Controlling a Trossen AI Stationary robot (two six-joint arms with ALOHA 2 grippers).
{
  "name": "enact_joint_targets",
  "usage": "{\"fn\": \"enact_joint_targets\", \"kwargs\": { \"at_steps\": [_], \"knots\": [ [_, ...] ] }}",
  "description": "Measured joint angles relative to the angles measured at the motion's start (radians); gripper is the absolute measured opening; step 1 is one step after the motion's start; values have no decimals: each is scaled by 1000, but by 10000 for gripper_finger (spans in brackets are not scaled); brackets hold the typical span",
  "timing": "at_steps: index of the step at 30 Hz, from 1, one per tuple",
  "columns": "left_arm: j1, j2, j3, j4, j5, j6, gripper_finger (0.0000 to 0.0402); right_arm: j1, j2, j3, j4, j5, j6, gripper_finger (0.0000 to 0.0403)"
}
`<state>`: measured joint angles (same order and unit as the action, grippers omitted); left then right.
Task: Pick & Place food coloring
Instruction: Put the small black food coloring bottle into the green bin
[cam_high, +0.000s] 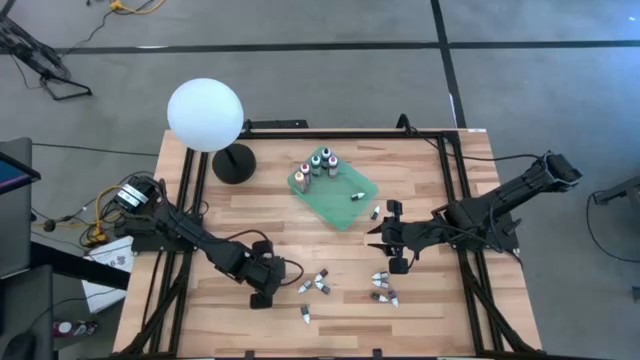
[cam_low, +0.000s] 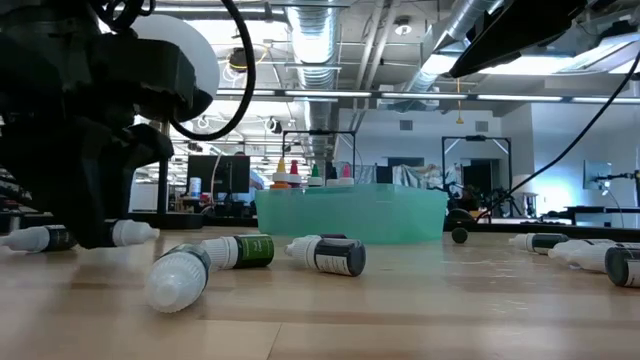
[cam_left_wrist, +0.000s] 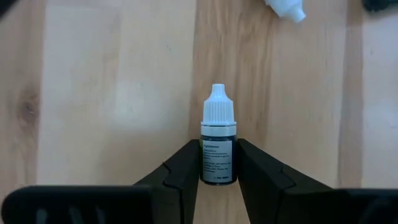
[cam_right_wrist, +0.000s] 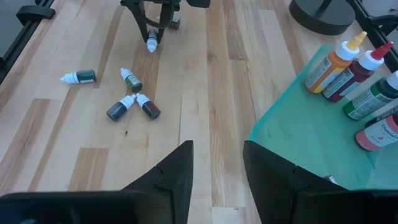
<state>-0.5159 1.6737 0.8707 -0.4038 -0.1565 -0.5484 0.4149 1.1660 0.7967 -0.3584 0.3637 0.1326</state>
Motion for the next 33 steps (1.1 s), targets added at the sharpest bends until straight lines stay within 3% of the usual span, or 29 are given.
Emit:
{"fn": "enact_joint_targets", "kwargs": {
  "at_steps": [10, 18, 28, 33],
  "knots": [
    [55, -1, 9, 9, -65, 59, 95, 0, 0, 0, 0, 0, 0, 134],
    [130, -3, 133, -13, -175, 244, 95, 0, 0, 0, 0, 0, 0, 134],
    [322, -3, 245, -5, -299, 488, 95, 0, 0, 0, 0, 0, 0, 133],
    [428, -3, 246, 103, -269, 571, 95, 0, 0, 0, 0, 0, 0, 133]
  ]
}}
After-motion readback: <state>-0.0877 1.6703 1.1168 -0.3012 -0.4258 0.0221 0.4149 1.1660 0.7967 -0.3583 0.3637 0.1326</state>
